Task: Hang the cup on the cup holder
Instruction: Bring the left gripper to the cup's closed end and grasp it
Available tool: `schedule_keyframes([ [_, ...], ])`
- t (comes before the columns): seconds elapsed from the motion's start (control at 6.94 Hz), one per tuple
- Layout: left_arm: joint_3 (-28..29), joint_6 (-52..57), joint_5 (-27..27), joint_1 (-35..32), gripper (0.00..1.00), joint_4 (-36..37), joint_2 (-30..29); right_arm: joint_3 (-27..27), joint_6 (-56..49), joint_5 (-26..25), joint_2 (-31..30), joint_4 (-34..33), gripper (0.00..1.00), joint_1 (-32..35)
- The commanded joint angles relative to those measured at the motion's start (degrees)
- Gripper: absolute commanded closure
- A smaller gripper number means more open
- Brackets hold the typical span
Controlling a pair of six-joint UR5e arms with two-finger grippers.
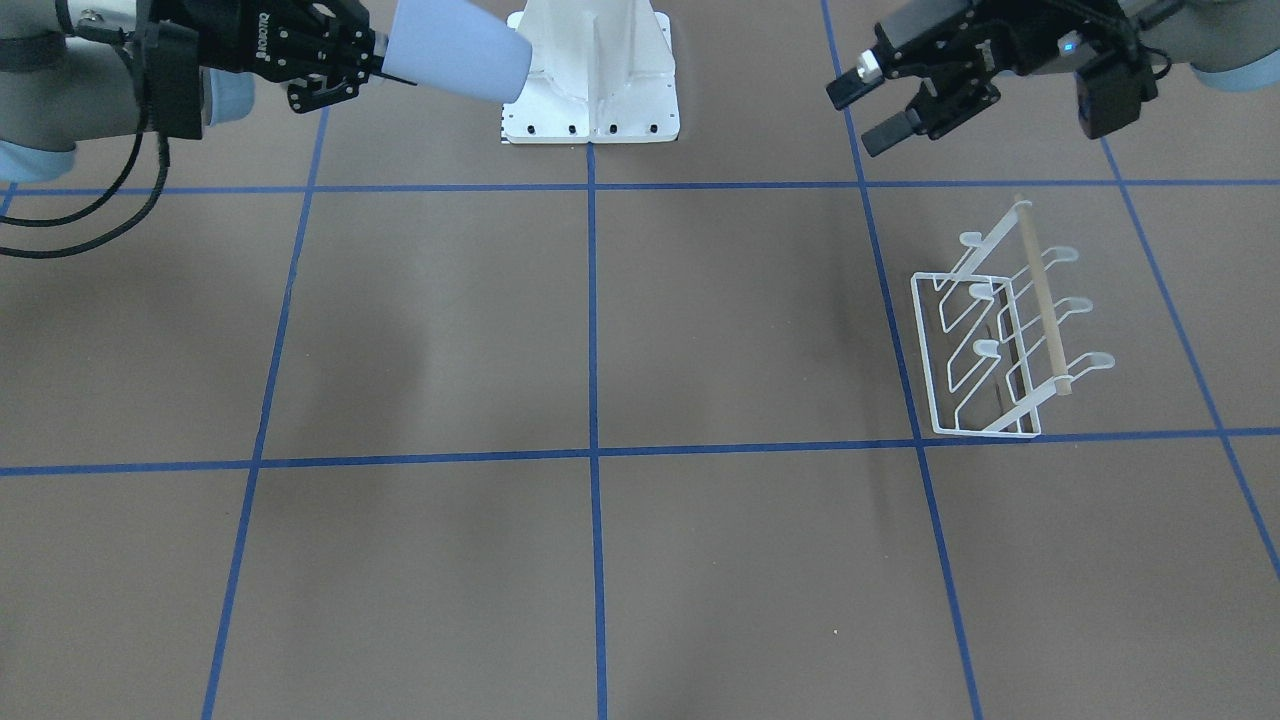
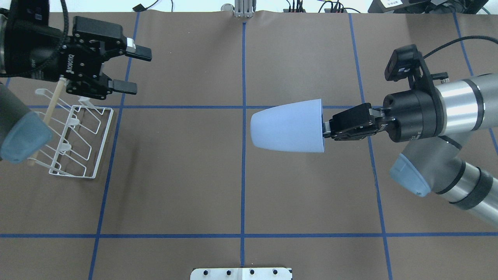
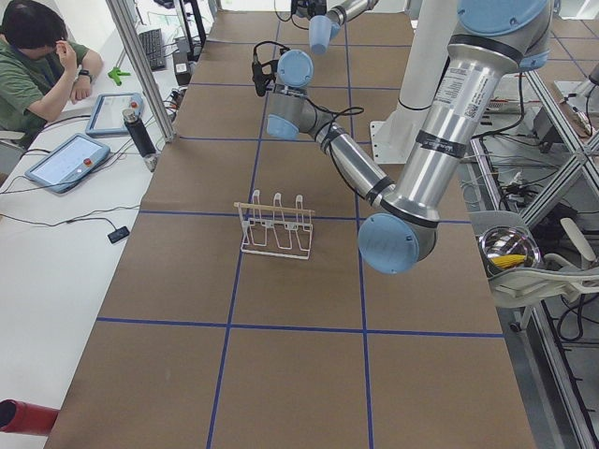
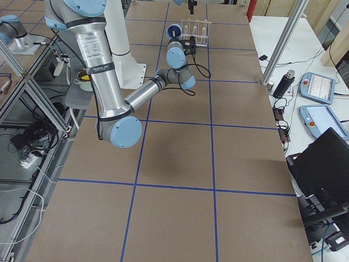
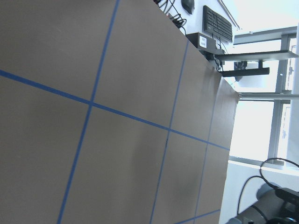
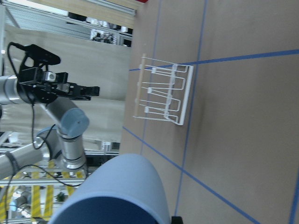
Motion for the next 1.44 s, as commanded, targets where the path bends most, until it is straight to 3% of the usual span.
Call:
schedule_keyframes([
  [0.0,-0.2,-3.9,19.3,13.7,0.02,-10.1,-1.5,0.2,0.7,-5.5,0.0,5.0,1.00,-4.4],
  [0.14,0.0,-5.7,23.2,17.0,0.02,-13.5,-2.1,-0.3,0.7,-5.5,-0.8,7.5,1.00,-4.4],
  [0.58,0.1,-11.6,23.4,18.6,0.02,-13.7,-4.6,-0.5,0.8,-6.4,-0.9,9.2,1.00,-4.4],
  [1.3,0.3,-11.9,27.7,23.2,0.02,-13.8,-5.5,-0.3,0.7,-7.7,-0.3,9.2,1.00,-4.7],
])
